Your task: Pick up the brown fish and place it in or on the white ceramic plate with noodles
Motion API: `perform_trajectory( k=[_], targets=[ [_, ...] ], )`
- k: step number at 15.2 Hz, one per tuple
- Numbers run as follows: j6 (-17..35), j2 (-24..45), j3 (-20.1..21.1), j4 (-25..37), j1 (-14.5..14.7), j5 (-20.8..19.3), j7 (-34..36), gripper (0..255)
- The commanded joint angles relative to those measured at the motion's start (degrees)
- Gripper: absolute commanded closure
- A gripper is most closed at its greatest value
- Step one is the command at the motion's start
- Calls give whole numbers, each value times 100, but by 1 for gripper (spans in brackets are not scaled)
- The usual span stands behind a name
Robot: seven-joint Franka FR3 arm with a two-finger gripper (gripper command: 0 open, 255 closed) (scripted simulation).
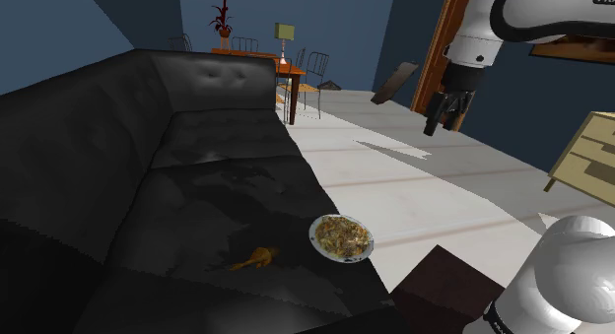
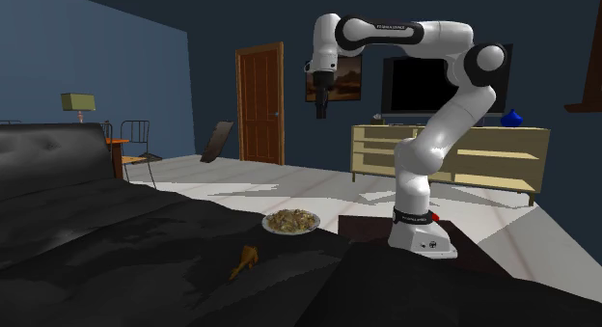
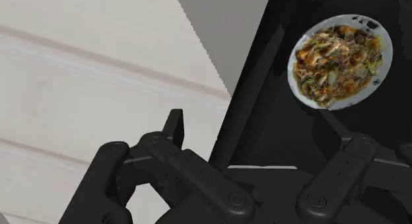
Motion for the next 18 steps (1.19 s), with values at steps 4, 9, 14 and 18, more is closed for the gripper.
perform_trajectory(
  k=[4,9,14,18],
  targets=[
    [472,166,164,-265,175,136,36,0],
    [1269,551,447,-599,472,346,82,0],
    [2067,1067,747,-795,762,524,119,0],
    [2693,1563,996,-851,980,628,151,0]
  ],
)
